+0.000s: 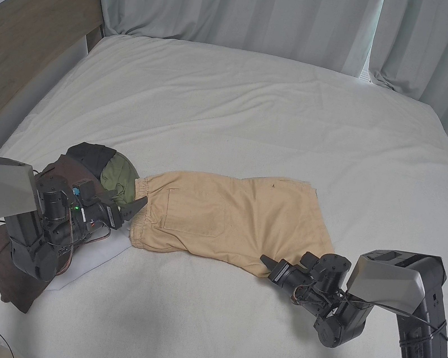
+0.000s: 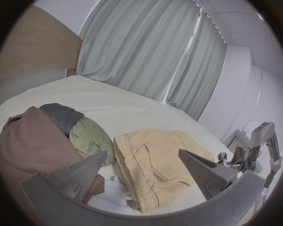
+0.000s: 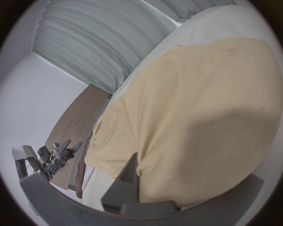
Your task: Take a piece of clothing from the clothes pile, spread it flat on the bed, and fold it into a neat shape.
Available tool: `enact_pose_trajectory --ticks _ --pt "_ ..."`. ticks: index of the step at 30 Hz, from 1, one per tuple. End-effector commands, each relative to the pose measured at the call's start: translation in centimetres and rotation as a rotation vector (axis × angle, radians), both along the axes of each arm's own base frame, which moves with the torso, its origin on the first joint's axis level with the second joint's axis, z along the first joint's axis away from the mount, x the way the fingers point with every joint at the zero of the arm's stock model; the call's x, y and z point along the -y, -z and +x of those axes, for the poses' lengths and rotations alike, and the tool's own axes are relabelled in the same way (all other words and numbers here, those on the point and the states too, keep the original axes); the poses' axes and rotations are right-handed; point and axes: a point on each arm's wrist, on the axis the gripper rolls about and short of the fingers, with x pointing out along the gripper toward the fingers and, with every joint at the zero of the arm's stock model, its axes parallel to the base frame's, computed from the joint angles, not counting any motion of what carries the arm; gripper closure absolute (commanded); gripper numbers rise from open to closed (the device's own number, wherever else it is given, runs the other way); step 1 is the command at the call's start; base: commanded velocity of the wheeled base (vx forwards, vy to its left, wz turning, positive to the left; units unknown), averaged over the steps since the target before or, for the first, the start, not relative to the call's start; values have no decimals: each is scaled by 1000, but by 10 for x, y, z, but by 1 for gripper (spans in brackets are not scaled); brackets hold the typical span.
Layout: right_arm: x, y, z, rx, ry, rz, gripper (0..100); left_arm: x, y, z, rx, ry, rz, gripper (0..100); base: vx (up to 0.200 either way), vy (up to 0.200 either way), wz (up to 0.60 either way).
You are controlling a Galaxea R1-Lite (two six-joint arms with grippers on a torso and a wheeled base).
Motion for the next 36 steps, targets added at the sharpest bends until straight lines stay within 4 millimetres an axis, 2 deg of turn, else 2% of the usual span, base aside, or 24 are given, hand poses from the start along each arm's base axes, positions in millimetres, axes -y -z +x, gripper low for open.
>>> enact_pose_trajectory --ticks 1,8,10,16,22,31,36 --pt "4 -19 -13 20 -10 -26 100 0 2 0 -6 3 0 0 0 0 0" --pt "10 -20 -36 -14 -28 -67 100 0 3 -1 -18 2 -15 0 0 0 0" --pt "16 -25 -50 -28 -34 -101 100 0 4 -1 -24 3 -21 0 0 0 0" --pt "25 -35 -73 -52 -47 -153 100 0 6 0 -30 1 -22 0 0 0 0" --pt "35 -36 -95 -106 -31 -205 100 0 6 0 -29 4 -21 0 0 0 0" --pt "44 -33 -117 -158 -47 -269 100 0 6 -1 -31 6 -21 0 0 0 0" --pt "45 -29 -119 -178 -49 -274 100 1 9 -1 -38 15 -19 0 0 0 0"
